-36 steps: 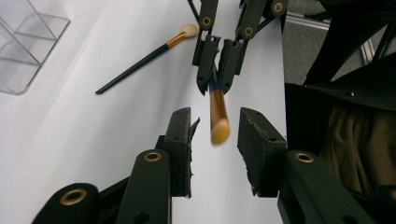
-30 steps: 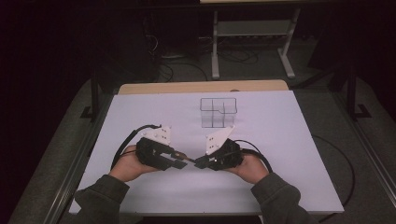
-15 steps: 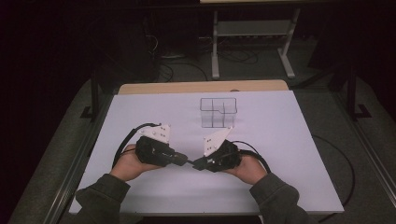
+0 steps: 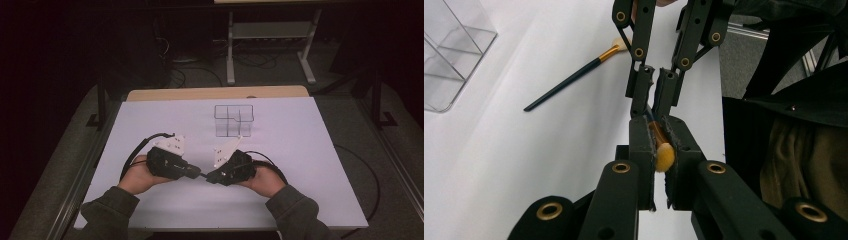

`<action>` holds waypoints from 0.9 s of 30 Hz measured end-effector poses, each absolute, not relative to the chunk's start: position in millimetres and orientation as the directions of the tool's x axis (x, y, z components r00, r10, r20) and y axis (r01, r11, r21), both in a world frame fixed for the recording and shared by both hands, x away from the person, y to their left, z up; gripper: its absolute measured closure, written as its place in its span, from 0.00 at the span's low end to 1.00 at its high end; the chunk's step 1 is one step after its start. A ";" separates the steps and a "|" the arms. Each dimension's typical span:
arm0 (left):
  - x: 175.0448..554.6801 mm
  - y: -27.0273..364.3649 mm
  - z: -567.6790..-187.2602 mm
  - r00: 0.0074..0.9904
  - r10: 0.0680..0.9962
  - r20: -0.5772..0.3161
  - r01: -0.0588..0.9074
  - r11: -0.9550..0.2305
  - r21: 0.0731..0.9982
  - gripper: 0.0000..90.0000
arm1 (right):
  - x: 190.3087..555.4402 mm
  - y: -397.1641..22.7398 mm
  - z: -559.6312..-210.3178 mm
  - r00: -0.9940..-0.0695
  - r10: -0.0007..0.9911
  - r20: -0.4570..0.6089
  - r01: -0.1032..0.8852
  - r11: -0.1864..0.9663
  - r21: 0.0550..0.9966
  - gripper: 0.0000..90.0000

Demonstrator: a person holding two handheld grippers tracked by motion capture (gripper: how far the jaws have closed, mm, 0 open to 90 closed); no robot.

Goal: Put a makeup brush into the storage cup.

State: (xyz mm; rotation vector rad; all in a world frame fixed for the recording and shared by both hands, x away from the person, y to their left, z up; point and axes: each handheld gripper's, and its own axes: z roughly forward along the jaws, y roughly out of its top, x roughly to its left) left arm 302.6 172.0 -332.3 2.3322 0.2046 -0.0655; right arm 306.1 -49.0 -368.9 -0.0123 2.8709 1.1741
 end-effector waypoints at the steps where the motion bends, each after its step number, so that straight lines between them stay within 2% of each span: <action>1: 303.1 172.3 -332.2 0.985 0.129 -0.113 0.171 -0.682 0.712 0.93 | 306.1 -49.0 -369.2 -0.999 0.010 -0.040 -0.021 0.713 0.701 0.92; 3: 303.3 173.3 -331.6 0.981 0.151 -0.118 0.189 -0.658 0.729 0.91 | 306.4 -49.5 -369.3 -0.999 0.017 -0.049 -0.022 0.704 0.710 0.92; 4: 303.3 173.9 -331.1 0.979 0.164 -0.121 0.199 -0.648 0.735 0.85 | 307.6 -51.2 -369.4 -0.999 0.031 -0.039 -0.007 0.685 0.728 0.92; 10: 304.0 174.5 -330.8 0.974 0.189 -0.124 0.216 -0.615 0.758 0.83 | 311.3 -54.7 -371.2 -0.998 0.069 -0.008 0.038 0.643 0.765 0.92; 15: 304.4 174.4 -333.8 0.971 0.197 -0.135 0.229 -0.605 0.762 0.83 | 310.4 -54.5 -370.5 -0.996 0.083 0.010 0.059 0.618 0.784 0.92; 20: 306.3 176.7 -333.1 0.969 0.200 -0.147 0.237 -0.578 0.781 0.90 | 310.4 -54.1 -370.1 -0.996 0.088 0.011 0.062 0.594 0.802 0.92; 27: 306.7 177.0 -332.3 0.971 0.189 -0.148 0.232 -0.578 0.783 0.92 | 310.2 -52.6 -370.3 -0.997 0.082 0.005 0.053 0.590 0.806 0.92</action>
